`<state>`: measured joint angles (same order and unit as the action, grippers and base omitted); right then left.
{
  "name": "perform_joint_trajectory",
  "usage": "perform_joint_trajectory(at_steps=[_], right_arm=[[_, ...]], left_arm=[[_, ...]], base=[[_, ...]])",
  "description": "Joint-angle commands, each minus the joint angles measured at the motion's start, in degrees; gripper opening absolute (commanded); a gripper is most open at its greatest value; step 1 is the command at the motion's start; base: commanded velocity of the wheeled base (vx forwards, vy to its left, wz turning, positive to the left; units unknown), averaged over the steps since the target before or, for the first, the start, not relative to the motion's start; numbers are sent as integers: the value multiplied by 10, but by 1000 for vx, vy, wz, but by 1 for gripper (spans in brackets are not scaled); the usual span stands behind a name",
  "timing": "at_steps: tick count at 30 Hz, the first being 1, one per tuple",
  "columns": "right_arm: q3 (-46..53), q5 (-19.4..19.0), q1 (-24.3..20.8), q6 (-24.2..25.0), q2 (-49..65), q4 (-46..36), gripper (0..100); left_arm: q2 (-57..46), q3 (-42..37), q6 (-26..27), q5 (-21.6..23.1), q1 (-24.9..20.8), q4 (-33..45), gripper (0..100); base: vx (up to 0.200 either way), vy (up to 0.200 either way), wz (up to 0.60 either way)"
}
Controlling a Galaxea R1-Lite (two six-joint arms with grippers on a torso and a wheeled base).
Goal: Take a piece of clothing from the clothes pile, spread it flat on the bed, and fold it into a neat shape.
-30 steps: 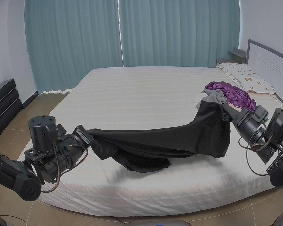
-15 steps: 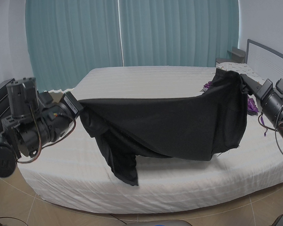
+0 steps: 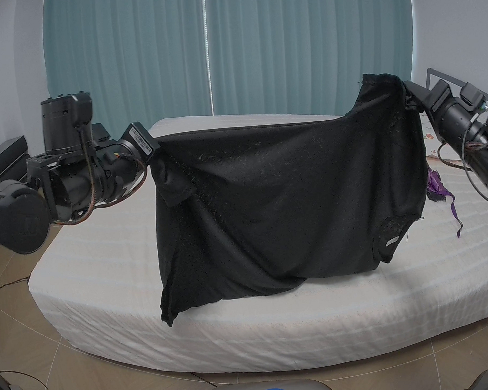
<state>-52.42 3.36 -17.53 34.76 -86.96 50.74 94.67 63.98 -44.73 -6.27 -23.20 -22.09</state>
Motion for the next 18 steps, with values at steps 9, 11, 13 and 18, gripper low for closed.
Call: perform_joint_trajectory(at_steps=[9, 11, 13, 18], right_arm=[[-141, 25, 35, -6, -274, 12, 0], [-152, 29, 35, -7, -296, 23, 0], [-159, 29, 35, -8, -329, 38, 0], [-164, 29, 35, -8, -386, 72, 0]], left_arm=[[205, 106, 3, 21, 34, -23, 0], [222, 116, 1, 21, 35, -23, 0], [256, 131, -1, 21, 39, -23, 0], [316, 153, -12, 15, 39, -23, 0]], base=[[200, 0, 0], [200, 0, 0], [200, 0, 0], [80, 0, 0]])
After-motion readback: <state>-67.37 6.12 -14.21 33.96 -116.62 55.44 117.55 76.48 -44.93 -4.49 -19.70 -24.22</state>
